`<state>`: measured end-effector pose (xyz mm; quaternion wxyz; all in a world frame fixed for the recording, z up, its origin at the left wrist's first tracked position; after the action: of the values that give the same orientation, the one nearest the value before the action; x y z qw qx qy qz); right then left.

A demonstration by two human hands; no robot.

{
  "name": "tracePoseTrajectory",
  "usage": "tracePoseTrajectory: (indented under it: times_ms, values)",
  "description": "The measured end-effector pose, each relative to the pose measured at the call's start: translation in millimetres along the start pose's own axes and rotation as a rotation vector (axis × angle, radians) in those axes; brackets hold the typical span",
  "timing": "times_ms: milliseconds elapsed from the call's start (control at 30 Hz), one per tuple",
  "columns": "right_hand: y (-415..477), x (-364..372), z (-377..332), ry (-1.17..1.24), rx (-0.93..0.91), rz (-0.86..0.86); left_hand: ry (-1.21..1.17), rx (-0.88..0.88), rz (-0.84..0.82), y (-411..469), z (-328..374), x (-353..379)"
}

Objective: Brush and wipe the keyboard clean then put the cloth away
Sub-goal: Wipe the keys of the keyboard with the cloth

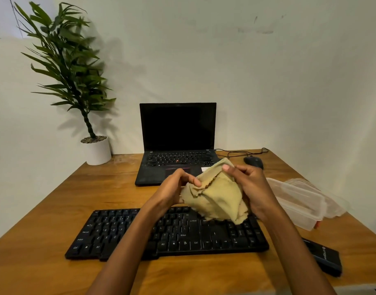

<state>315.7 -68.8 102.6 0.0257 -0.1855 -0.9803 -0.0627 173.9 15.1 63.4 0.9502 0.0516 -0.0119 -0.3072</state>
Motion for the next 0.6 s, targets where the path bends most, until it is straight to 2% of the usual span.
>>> tracePoseTrajectory:
  times_ms: [67,133,233,400,600]
  values:
    - [2.8,6.3,-14.7,-0.087,-0.027,-0.033,0.110,0.053,-0.026,-2.2,3.4,1.4]
    - [5.4,12.0,-22.4,-0.145,-0.018,-0.065,0.210,0.181,-0.037,-6.6,14.3,6.9]
    - [7.9,16.5,-19.3,-0.073,0.073,-0.129,0.225,0.325,-0.074,-10.2,23.9,15.0]
    - [7.2,6.3,-25.2,-0.257,-0.007,-0.021,0.224,0.382,-0.073,-12.7,24.0,15.7]
    - [7.3,14.2,-27.7,-0.240,0.016,-0.145,0.220,0.390,-0.091,-16.0,25.7,22.1]
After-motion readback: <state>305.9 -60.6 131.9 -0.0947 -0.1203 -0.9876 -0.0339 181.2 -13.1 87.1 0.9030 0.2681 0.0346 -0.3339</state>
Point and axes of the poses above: each hand's wrist, its own y-axis towards the middle knuckle, its own x-axis out of the palm, z = x × y, the point moved 9 cm from there along y, towards the middle knuckle, and after that the axes turned 7 degrees about x, right-handed, at the moved point
